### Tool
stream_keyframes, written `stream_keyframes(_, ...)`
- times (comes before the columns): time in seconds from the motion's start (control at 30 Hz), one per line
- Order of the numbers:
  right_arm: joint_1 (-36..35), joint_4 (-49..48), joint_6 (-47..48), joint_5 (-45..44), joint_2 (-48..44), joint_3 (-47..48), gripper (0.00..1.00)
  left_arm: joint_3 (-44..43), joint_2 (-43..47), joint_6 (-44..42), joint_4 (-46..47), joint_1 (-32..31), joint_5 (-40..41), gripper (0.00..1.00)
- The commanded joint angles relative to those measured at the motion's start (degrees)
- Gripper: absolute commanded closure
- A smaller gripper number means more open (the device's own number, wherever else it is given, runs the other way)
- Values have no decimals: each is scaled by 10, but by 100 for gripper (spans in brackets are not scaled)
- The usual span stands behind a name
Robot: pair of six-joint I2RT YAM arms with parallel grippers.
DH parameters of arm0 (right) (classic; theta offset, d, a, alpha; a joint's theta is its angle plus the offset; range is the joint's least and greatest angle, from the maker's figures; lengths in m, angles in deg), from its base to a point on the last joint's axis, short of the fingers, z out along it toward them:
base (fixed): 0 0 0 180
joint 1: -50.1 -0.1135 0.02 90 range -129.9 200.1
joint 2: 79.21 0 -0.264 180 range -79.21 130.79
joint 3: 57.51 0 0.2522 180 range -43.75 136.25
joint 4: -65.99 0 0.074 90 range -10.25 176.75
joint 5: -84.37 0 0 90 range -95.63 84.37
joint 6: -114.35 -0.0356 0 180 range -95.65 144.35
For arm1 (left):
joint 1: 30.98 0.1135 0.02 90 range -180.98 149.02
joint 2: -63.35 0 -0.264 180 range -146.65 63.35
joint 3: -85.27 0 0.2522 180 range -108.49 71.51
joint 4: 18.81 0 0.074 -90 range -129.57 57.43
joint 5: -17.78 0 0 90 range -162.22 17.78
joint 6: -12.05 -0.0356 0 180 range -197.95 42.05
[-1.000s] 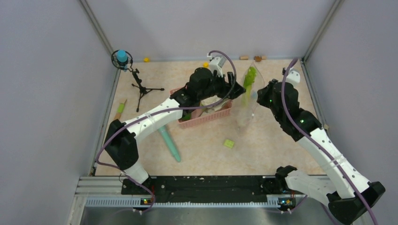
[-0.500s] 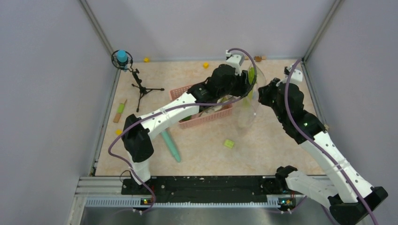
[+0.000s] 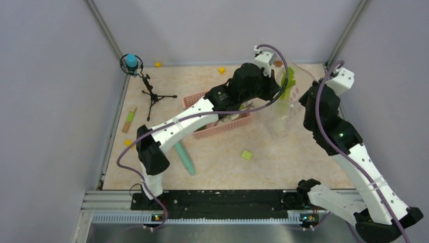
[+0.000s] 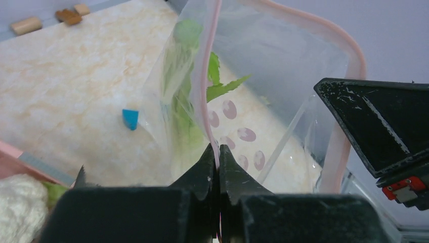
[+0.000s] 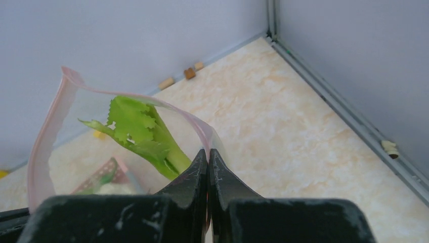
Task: Place the food in the zip-top bag and seal the zipper
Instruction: Adjust the zipper food storage bag at the center of the board.
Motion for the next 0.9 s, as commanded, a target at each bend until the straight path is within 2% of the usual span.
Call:
stream_keyframes(0.0,5,-13,47,-85,-24,28,100,-31,-12,23,50,-2,-60,100)
stream_keyframes(0.07,4,-17,45,-45,-26,7,100,-9,-14,24,64,-1,-68,100)
stream_keyframes(0.23,5,-24,-10,130,-24,-113,100,109,-6,19,93,0,-41,100)
stream_keyframes(0.43,5,-69,-49,325,2,-188,100,281,67,30,133,6,-6,100)
stream_keyframes(0.53,5,-113,-54,371,6,-210,100,345,113,30,142,6,25,98)
stream_keyframes(0.63,4,-130,-63,381,-2,-226,100,375,144,32,125,7,77,95)
stream_keyframes(0.73,5,-149,-72,374,-20,-245,100,395,169,36,101,8,105,86)
stream_keyframes(0.8,5,-146,-73,358,-28,-246,100,409,186,34,93,8,113,76)
stream_keyframes(0.83,5,-143,-73,347,-31,-245,100,416,196,32,94,8,115,68)
stream_keyframes(0.87,5,-142,-73,336,-34,-244,100,422,207,29,98,8,112,53)
